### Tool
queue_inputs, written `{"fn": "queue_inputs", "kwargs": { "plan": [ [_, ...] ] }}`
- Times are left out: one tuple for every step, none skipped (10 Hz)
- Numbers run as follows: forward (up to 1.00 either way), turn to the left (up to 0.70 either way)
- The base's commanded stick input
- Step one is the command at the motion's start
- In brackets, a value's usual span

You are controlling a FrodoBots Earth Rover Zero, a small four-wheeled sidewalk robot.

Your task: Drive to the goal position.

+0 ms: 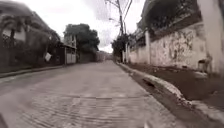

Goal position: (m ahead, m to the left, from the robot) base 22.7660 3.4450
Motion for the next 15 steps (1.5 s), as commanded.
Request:
{"fn": "queue_inputs", "kwargs": {
  "plan": [
    [0.70, 0.00],
    [0.70, 0.00],
    [0.70, 0.00],
    [0.70, 0.00],
    [0.70, 0.00],
    [0.70, 0.00],
    [0.70, 0.00],
    [0.70, 0.00],
    [0.70, 0.00],
    [0.70, 0.00],
    [0.70, 0.00],
    [0.70, 0.00],
    [0.70, 0.00],
    [0.70, 0.00],
    [0.70, 0.00]
  ]
}}
